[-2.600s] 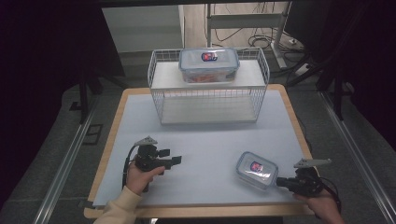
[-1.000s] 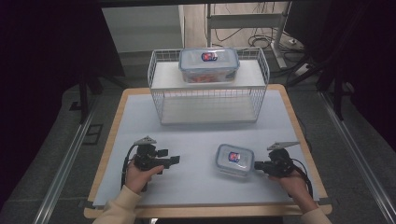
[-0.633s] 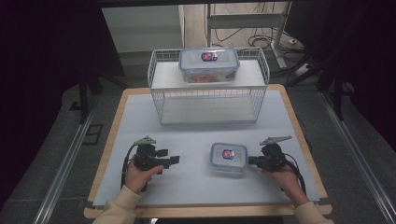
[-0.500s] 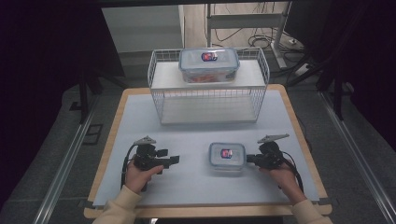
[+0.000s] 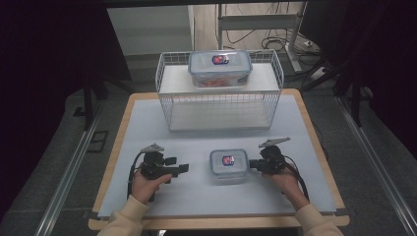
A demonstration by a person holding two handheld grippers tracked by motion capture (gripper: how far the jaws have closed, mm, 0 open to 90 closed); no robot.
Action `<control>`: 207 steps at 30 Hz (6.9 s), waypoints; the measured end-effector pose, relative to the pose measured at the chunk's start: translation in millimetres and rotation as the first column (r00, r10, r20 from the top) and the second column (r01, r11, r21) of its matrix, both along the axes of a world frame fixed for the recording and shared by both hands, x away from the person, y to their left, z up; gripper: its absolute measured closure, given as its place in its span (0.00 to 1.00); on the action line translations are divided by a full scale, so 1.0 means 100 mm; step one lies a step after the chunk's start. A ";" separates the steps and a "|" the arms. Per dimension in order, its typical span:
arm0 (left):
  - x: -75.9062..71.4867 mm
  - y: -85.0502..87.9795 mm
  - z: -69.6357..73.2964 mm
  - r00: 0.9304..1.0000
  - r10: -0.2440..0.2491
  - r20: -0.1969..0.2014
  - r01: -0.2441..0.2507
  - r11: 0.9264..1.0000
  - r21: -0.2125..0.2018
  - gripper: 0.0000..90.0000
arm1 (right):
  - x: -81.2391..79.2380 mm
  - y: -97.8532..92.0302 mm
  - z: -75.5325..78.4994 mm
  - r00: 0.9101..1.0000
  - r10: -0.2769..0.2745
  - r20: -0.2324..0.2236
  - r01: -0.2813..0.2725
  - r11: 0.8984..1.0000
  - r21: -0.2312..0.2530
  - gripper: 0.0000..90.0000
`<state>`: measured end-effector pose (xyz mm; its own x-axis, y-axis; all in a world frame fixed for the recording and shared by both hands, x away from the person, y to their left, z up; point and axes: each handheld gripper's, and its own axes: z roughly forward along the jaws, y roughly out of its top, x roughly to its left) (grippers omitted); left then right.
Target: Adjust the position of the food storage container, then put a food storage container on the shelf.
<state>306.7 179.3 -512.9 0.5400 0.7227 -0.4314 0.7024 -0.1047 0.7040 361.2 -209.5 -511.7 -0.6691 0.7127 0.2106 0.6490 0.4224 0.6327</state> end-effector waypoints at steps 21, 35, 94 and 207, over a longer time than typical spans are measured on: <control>0.00 0.00 -0.01 1.000 -0.002 -0.002 0.002 1.000 0.000 0.31 | -0.01 0.22 -0.04 1.000 0.022 0.007 -0.022 1.000 0.022 0.99; -0.01 0.01 0.00 1.000 0.011 0.002 -0.011 1.000 -0.004 0.31 | -0.10 -0.02 0.13 0.999 -0.008 0.035 0.005 0.995 0.096 0.98; 0.31 -0.68 -0.18 0.979 -0.042 -0.199 0.012 0.988 -0.154 0.23 | 0.07 0.15 0.04 0.992 0.015 -0.125 0.020 0.963 0.269 0.31; 0.10 -0.62 0.24 0.998 -0.063 0.024 0.066 0.981 -0.182 0.56 | -0.09 0.05 0.43 0.996 0.084 0.008 -0.081 0.927 0.366 0.60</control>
<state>316.8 117.2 -488.7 0.5916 0.5962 -0.5428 0.6856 -0.0178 0.7278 352.6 -204.4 -468.5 -0.7198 0.5273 0.4514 0.6270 0.2150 0.7488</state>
